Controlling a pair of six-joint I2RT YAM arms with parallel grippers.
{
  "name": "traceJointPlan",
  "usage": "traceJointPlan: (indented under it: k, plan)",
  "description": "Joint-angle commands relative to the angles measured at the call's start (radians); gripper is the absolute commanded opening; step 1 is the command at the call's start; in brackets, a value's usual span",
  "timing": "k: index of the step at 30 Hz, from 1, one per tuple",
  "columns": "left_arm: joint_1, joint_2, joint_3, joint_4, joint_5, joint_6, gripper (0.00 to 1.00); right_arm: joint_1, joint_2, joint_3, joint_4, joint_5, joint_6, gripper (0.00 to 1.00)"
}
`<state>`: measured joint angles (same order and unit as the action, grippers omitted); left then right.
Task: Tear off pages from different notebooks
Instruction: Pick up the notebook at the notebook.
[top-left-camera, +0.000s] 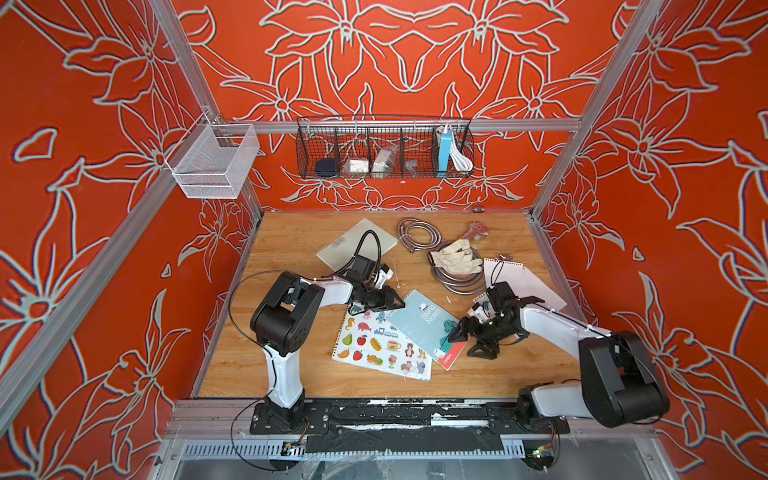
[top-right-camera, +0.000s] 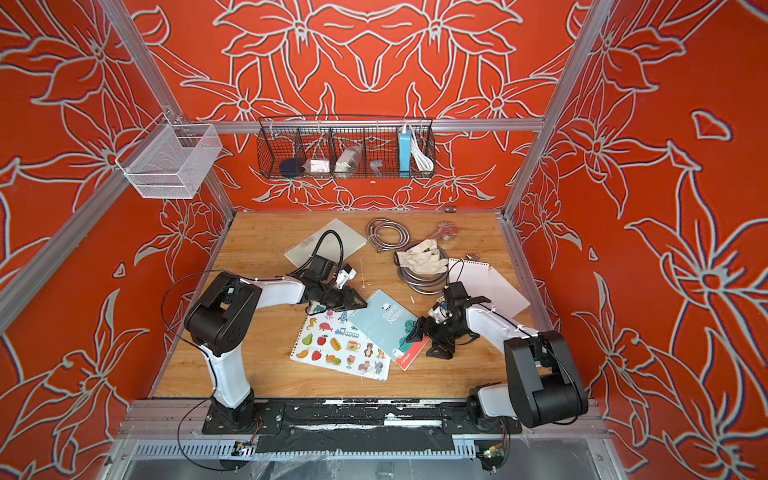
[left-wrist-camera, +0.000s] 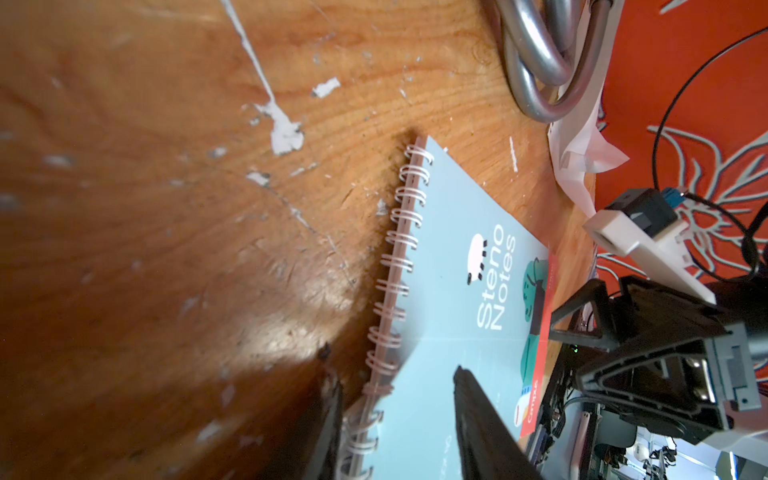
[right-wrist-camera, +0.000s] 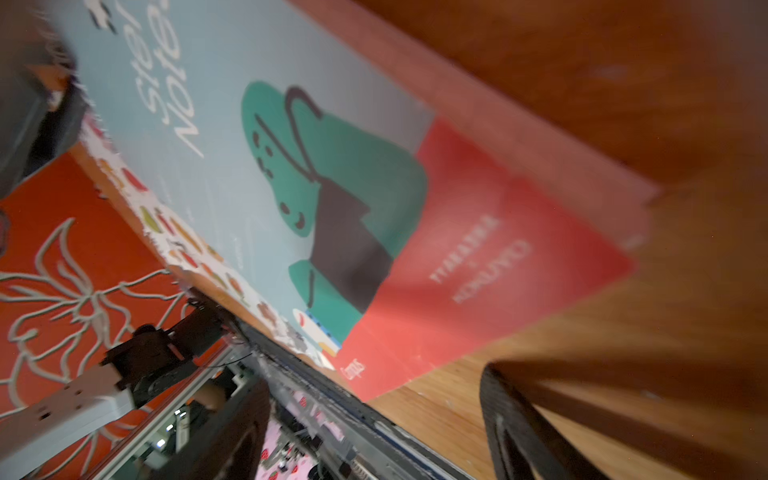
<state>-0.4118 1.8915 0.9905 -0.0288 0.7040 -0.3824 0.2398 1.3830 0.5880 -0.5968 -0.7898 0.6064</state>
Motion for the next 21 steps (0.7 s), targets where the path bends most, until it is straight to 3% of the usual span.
traceJointPlan:
  k: [1,10,12,14,16,21]
  plan:
    - [-0.016,-0.011,-0.023,-0.079,-0.033,0.006,0.42,-0.003,0.079,-0.071,0.174,-0.083,0.06,0.82]
    - [-0.051,-0.024,-0.063,-0.039,0.033,-0.083,0.42,-0.002,0.129,0.012,0.464,-0.052,0.233,0.79]
    - [-0.05,-0.03,-0.074,-0.021,0.055,-0.107,0.34,-0.001,0.128,0.055,0.469,-0.041,0.24,0.79]
    - [-0.049,-0.04,-0.076,-0.011,0.067,-0.124,0.14,0.003,0.137,0.11,0.424,-0.027,0.215,0.79]
    - [-0.04,-0.055,-0.083,0.008,0.069,-0.149,0.02,0.01,0.144,0.149,0.377,-0.012,0.18,0.79]
    - [0.053,-0.144,-0.122,0.148,0.098,-0.274,0.0,0.025,0.146,0.195,0.304,0.01,0.116,0.79]
